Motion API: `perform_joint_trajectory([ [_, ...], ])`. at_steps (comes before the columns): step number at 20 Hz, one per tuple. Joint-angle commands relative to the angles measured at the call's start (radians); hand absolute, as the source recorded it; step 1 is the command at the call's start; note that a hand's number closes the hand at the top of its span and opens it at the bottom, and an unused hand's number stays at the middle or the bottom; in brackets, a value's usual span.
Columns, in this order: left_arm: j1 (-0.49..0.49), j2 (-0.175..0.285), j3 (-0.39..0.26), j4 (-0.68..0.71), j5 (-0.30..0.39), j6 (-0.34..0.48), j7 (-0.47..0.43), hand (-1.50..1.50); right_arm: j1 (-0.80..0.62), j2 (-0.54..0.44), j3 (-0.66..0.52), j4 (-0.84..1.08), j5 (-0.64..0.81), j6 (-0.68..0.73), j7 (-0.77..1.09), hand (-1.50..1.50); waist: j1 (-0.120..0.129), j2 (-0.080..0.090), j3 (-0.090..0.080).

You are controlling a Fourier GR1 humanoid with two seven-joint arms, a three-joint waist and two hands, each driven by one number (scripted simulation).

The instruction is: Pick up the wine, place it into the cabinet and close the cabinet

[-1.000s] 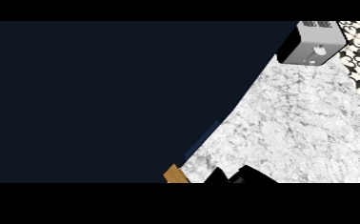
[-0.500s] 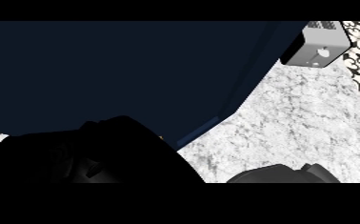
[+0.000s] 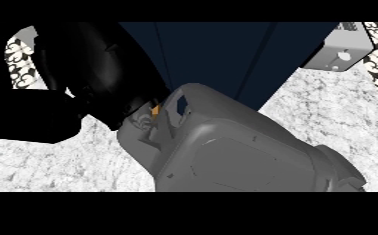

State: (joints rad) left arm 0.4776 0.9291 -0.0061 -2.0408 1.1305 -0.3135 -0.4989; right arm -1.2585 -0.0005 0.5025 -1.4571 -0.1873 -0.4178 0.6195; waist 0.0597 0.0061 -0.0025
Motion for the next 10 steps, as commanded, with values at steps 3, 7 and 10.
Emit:
perform_joint_trajectory([
  [3,-0.016,0.033,0.077,0.050,0.062,-0.070,0.044,1.50,-0.074,0.000,-0.042,0.317,-0.052,-0.030,-0.193,1.50,0.007,0.006,0.000],
  [7,-0.043,0.019,0.088,0.051,0.056,-0.037,0.054,1.50,-0.083,0.000,-0.108,0.513,-0.050,0.040,-0.314,1.50,-0.001,0.012,0.000],
  [10,-0.021,0.020,0.097,-0.009,0.068,-0.007,0.075,1.50,-0.042,-0.005,-0.106,0.551,-0.025,0.047,-0.346,1.50,-0.007,0.007,0.002],
])
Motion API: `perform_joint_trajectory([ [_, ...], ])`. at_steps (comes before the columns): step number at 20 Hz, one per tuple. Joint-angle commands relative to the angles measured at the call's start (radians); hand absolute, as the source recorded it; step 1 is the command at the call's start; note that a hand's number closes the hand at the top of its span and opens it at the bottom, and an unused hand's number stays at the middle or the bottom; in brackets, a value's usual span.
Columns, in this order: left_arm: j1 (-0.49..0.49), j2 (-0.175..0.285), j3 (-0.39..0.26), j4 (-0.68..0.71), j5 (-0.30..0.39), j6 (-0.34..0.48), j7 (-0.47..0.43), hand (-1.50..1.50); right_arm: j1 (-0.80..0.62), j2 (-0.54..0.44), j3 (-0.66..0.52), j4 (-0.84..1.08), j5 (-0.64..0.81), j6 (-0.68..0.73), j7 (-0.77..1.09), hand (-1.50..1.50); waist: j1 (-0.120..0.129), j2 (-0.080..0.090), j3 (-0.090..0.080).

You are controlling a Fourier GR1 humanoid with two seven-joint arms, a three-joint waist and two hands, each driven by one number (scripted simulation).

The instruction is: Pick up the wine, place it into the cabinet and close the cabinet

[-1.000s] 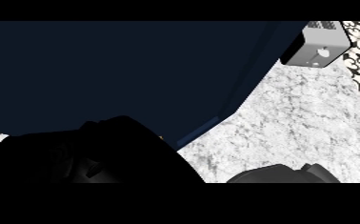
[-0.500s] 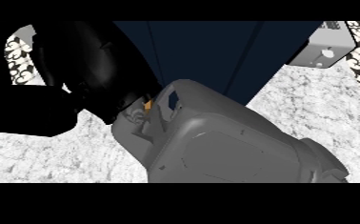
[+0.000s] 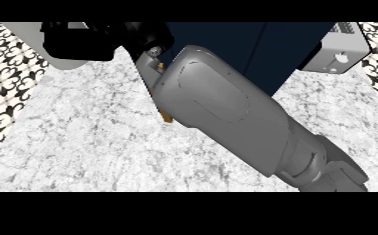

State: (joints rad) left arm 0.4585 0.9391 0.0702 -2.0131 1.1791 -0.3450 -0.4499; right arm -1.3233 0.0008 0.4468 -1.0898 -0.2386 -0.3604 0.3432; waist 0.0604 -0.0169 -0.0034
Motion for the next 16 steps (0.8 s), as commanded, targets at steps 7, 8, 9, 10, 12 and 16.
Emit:
perform_joint_trajectory([
  [7,-0.012,-0.004,0.032,-0.029,0.026,0.045,0.025,1.50,0.089,-0.105,-0.057,0.209,0.026,0.055,-0.157,1.50,-0.014,0.041,0.003],
  [8,-0.026,0.001,0.027,-0.028,0.036,0.037,0.032,1.50,0.075,-0.089,-0.058,0.224,0.022,0.055,-0.151,1.50,-0.015,0.045,0.002],
  [9,-0.032,0.005,0.034,-0.025,0.024,0.039,0.029,1.50,0.100,-0.089,-0.035,0.237,0.048,0.041,-0.172,1.50,-0.015,0.050,0.001],
  [10,-0.027,-0.007,0.024,-0.027,0.020,0.040,0.025,1.50,0.118,-0.115,-0.044,0.227,0.049,0.049,-0.197,1.50,-0.021,0.050,0.002],
  [12,0.001,-0.005,0.025,-0.032,0.017,0.019,0.030,1.50,0.119,-0.131,-0.054,0.237,0.052,0.047,-0.196,1.50,-0.002,0.045,0.001],
  [16,-0.033,0.005,0.024,-0.040,0.037,0.043,0.046,1.50,0.107,-0.112,-0.054,0.238,0.051,0.054,-0.218,1.50,-0.018,0.054,0.000],
])
